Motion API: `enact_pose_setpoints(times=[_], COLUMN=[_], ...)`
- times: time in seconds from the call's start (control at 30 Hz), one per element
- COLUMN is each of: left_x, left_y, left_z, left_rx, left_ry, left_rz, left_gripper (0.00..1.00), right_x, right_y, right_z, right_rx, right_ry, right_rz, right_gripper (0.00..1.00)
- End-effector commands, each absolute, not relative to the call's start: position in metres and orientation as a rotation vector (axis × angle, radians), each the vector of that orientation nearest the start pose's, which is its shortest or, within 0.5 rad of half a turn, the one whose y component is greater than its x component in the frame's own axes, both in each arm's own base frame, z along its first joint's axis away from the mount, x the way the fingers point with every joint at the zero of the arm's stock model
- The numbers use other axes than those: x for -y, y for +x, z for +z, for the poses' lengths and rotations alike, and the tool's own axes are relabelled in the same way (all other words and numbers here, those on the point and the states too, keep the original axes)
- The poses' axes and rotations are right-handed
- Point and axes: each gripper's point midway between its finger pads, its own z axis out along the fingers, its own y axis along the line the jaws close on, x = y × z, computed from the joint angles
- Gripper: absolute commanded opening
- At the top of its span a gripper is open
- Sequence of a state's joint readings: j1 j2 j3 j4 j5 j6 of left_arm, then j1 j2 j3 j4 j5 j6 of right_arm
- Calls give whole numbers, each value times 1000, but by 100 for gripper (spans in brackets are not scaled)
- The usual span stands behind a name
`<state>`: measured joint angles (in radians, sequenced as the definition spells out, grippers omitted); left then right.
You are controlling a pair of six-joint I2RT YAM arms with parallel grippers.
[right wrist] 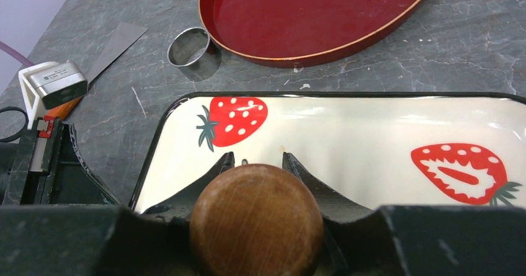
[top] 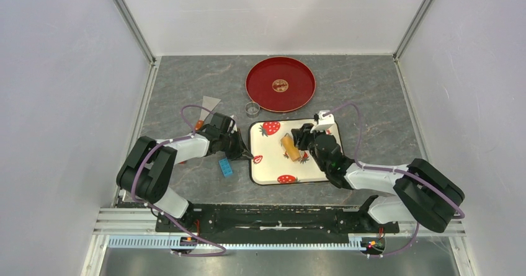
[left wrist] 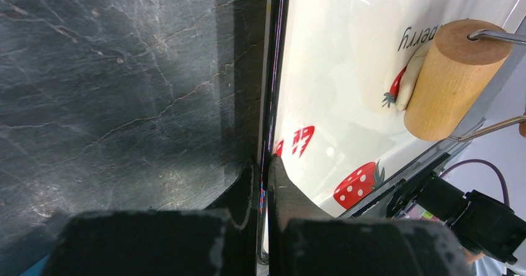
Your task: Roll out the dumpling wrappers from the dough
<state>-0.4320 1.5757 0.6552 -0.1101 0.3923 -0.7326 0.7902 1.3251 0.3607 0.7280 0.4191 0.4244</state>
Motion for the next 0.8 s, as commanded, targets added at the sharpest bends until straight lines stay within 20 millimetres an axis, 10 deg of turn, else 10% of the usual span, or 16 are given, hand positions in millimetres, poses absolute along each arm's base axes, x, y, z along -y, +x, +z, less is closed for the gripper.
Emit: enact_pose_setpoints(times=[0.0, 0.77], left_x=[151, 151], left_y=[199, 198], left_z=[-53, -53], left_rx=[-2971, -2970], left_ry=[-376, -381], left_rz=[-406, -404], left_gripper=[2, 2], right_x=[-171, -123], right_y=[265, 259], right_z=[20, -13], right_rx=[-2091, -2206], right_ry=[-128, -80], right_rz=[187, 32], right_gripper=[0, 0])
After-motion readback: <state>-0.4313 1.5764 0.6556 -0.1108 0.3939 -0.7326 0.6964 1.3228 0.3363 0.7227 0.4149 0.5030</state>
